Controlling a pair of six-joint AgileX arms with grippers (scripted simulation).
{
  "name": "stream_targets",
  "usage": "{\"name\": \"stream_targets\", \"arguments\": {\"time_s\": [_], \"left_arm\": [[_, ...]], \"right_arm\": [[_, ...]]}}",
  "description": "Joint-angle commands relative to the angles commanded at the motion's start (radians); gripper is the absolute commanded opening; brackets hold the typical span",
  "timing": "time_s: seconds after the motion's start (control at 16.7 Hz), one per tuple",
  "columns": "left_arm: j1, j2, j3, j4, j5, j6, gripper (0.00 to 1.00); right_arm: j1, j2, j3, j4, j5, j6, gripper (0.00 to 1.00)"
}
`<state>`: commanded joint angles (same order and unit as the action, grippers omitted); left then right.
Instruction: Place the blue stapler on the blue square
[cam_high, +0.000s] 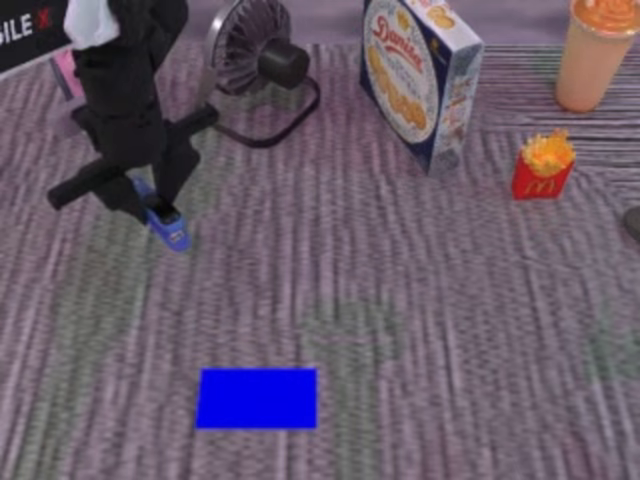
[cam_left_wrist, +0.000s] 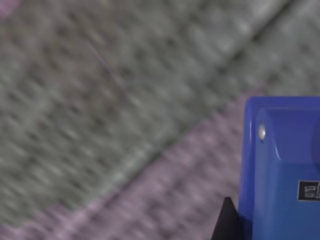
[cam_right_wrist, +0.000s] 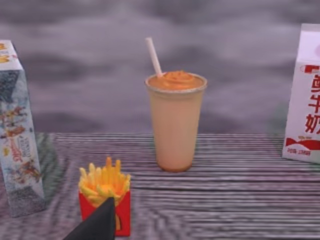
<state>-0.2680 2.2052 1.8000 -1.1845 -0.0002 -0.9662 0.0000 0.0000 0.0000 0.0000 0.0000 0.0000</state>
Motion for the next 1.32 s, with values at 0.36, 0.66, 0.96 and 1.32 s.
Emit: {"name": "stream_targets", "arguments": {"time_s": [0.36, 0.66, 0.96, 1.32], "left_arm": [[0.005, -0.034, 0.068, -0.086, 0.000, 0.002, 0.00], [-0.028, -0.048, 0.042, -0.082, 0.000, -0.065, 0.00], [-0.128, -0.137, -0.080, -0.064, 0.003, -0.388, 0.00], [-0.282, -0.296, -0.299, -0.029, 0.010, -0.945, 0.00]], "right_arm": [[0.000, 0.000, 0.000, 0.000, 0.000, 0.000, 1.00], [0.000, 0.000, 0.000, 0.000, 0.000, 0.000, 1.00], [0.000, 0.000, 0.000, 0.000, 0.000, 0.000, 1.00], [0.000, 0.000, 0.000, 0.000, 0.000, 0.000, 1.00]]}}
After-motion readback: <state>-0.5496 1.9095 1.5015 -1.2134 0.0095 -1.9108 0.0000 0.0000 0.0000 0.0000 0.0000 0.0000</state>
